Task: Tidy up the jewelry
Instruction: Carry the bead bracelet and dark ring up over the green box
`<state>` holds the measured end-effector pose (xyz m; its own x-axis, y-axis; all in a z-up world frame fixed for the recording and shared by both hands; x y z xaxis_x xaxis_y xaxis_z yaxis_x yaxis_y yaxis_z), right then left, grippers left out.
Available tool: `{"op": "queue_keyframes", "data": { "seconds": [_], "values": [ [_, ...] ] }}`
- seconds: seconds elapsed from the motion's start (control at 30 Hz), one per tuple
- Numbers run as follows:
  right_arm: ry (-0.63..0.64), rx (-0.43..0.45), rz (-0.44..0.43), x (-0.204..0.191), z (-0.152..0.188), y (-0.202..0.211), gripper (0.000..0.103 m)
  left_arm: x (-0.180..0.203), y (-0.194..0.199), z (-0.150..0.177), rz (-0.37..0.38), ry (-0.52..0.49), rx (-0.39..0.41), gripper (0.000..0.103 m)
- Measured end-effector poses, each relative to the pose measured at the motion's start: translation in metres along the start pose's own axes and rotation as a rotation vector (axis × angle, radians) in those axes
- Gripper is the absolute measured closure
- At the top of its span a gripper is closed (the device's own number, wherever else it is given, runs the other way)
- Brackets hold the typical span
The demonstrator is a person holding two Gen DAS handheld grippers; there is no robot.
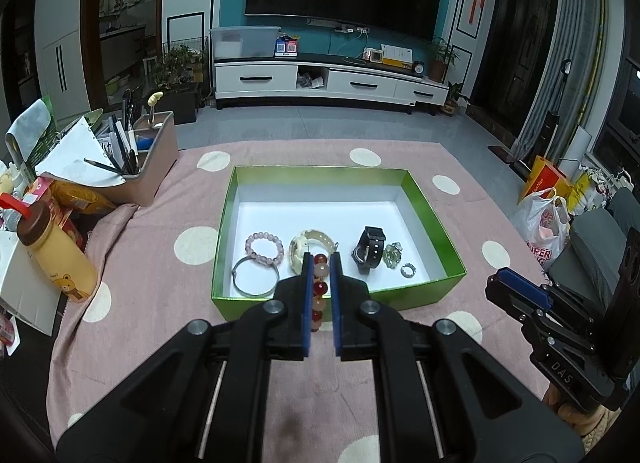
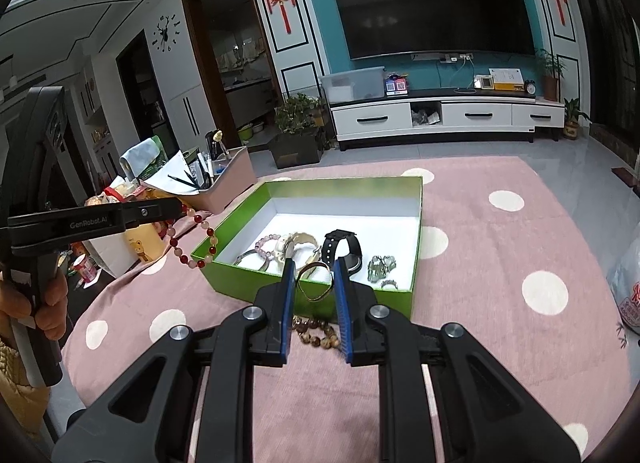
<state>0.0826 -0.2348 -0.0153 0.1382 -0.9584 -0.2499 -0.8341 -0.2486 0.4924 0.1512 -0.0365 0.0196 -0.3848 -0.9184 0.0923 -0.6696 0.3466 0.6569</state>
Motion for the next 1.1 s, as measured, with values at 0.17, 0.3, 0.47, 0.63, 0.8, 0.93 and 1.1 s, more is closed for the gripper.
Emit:
{"op": "queue_keyframes", "data": {
  "seconds": [0.17,0.3,0.47,0.63,0.8,0.93,1.1],
  "values": [
    [0.007,-0.003,0.005,0.004,-0.012,-0.01,0.084,-0.005,-0.011,-0.008,-0.009,0.006,-0.008,0.096],
    [0.015,0.002,0.019,0.009,-0.028,-0.019,0.084,-0.011,-0.021,-0.02,-0.017,0.02,-0.008,0.096],
    [0.02,-0.009,0.032,0.015,-0.044,-0.036,0.084,-0.018,-0.04,-0.036,-0.016,0.031,-0.016,0.096],
    [0.01,-0.049,0.054,0.025,-0.055,-0.065,0.084,-0.028,-0.068,-0.052,-0.012,0.062,-0.049,0.096],
    [0.014,-0.09,0.082,0.035,-0.059,-0.092,0.084,-0.036,-0.097,-0.061,-0.02,0.083,-0.084,0.096],
    [0.018,-0.115,0.092,0.039,-0.059,-0.107,0.084,-0.035,-0.119,-0.063,-0.042,0.068,-0.108,0.096],
    [0.014,-0.142,0.097,0.044,-0.059,-0.121,0.084,-0.032,-0.138,-0.059,-0.05,0.054,-0.134,0.096]
  ]
}}
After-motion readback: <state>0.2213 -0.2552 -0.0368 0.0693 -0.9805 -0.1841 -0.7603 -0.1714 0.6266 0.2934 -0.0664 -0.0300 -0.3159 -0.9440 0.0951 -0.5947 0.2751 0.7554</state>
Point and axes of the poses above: each gripper's, at about its wrist camera, not at the fingertips, and y roughly against the way its jaws point, x to its right, z to its underside, the point moved 3 cm from there along -y, roughly the way its jaws point, and after that the axes turned 2 degrees about -y, right-handed, at the moved point
